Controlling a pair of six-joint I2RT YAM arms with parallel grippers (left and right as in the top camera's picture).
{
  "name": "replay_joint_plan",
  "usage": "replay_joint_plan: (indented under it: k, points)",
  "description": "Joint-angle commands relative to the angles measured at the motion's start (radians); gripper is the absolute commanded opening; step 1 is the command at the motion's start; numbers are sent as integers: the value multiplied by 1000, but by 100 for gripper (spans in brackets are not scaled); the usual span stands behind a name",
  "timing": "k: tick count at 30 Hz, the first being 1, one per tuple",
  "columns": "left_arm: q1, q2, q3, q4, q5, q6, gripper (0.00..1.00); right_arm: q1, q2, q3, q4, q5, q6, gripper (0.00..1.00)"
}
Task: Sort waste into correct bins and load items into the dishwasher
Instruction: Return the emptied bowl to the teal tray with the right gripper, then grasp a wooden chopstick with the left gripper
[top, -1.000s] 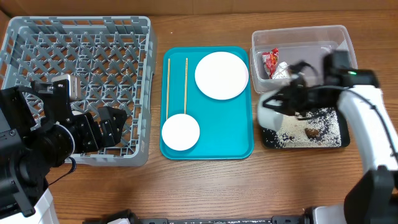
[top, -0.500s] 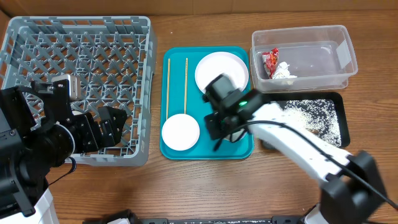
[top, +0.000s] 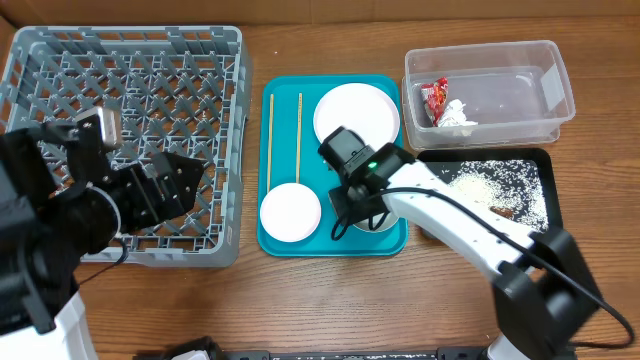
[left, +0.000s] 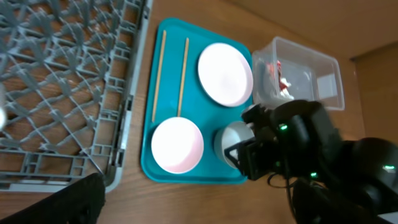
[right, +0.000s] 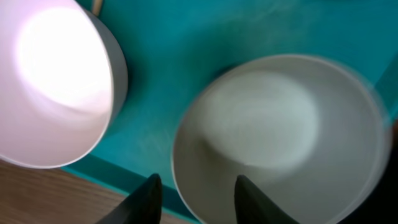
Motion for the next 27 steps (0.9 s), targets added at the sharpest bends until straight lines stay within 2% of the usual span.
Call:
replay_joint_plan:
  k: [1, 5, 6, 8, 9, 11, 13, 15, 20, 22, 27]
  points:
    - [-105, 60, 19, 0, -48, -18, 93, -54, -144, 74, -4, 7, 27, 46]
    - [-279, 140, 19, 13, -235, -38, 91, -172, -246, 93, -1, -56, 73, 55]
    - [-333, 174, 19, 25, -287, -42, 90, -206, -266, 93, 3, -85, 75, 61]
    - [-415, 239, 19, 69, -323, -72, 95, -289, -301, 93, 6, -158, 74, 72]
    - [-452, 275, 19, 107, -323, -80, 95, -318, -308, 93, 5, -182, 74, 73]
    - [-492, 341, 19, 182, -340, -107, 80, -368, -313, 93, -2, -217, 74, 73]
    - [-517, 406, 19, 233, -392, -175, 71, -400, -313, 92, -12, -249, 74, 73]
    - [-536, 476, 19, 274, -426, -234, 71, -417, -313, 92, -24, -270, 74, 73]
    - [-586, 708, 19, 385, -450, -240, 68, -420, -313, 92, -47, -266, 70, 75]
    - [-597, 783, 19, 408, -467, -243, 60, -419, -313, 92, -47, -267, 70, 75]
    - [-600, 940, 19, 491, -468, -252, 54, -419, -313, 92, -47, -267, 70, 75]
